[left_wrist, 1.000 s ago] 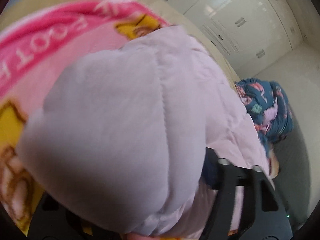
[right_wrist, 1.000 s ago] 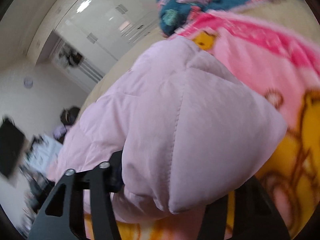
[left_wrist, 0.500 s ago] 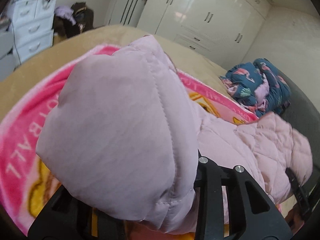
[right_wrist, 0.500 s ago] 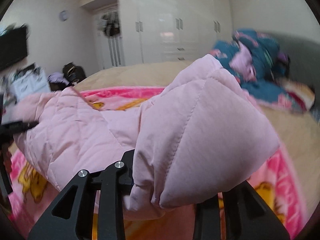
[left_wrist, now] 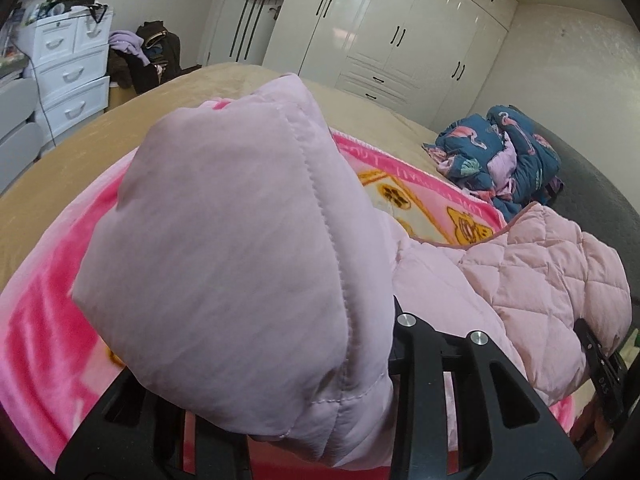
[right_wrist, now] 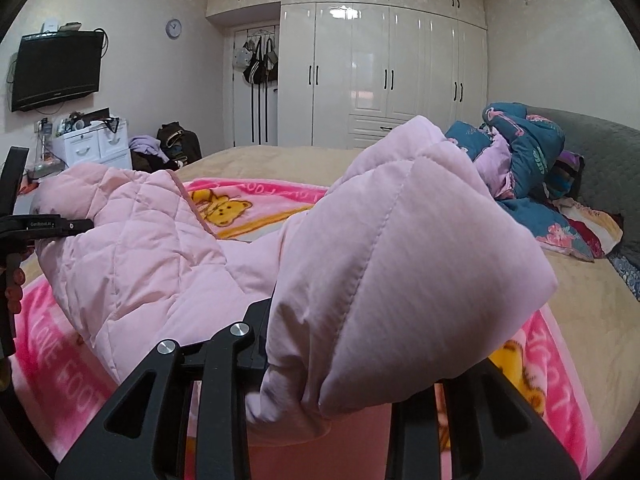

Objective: Fold large clothes

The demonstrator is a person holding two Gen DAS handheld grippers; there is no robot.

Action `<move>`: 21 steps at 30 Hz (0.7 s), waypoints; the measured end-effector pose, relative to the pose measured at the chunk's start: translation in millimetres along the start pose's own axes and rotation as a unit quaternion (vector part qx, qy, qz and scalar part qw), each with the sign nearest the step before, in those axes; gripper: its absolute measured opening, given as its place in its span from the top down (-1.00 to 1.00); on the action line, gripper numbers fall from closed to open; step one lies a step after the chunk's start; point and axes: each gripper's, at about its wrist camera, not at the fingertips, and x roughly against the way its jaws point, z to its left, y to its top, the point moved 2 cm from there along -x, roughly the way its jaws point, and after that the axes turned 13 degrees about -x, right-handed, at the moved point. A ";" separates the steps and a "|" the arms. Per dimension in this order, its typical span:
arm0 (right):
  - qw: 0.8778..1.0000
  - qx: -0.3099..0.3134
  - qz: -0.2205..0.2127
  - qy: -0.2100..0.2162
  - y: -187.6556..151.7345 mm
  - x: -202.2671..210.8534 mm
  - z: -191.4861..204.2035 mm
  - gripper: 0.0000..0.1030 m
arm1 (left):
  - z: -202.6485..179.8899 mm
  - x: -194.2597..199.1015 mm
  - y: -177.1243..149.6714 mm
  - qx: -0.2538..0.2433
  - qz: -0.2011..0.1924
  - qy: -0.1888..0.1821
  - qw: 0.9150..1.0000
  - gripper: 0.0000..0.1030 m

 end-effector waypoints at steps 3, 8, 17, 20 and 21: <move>1.000 -0.006 0.005 -0.001 -3.5 1.8 -7.2 0.45 | -0.9 4.6 -10.2 -0.007 0.003 0.006 1.000 0.50; 0.999 -0.032 0.020 -0.011 -15.0 2.0 -14.4 0.45 | -1.9 5.9 -24.2 -0.016 0.013 0.018 1.000 0.49; 0.992 -0.105 0.060 -0.033 -33.8 -11.1 -35.6 0.37 | 9.7 -8.0 -38.6 -0.010 0.040 0.031 0.999 0.44; 0.986 -0.138 0.086 -0.045 -41.4 -22.1 -45.2 0.31 | 12.8 -11.9 -44.0 -0.006 0.047 0.033 0.998 0.41; 0.982 -0.154 0.097 -0.050 -45.3 -26.3 -49.9 0.28 | 13.6 -12.2 -45.8 -0.006 0.048 0.033 0.998 0.41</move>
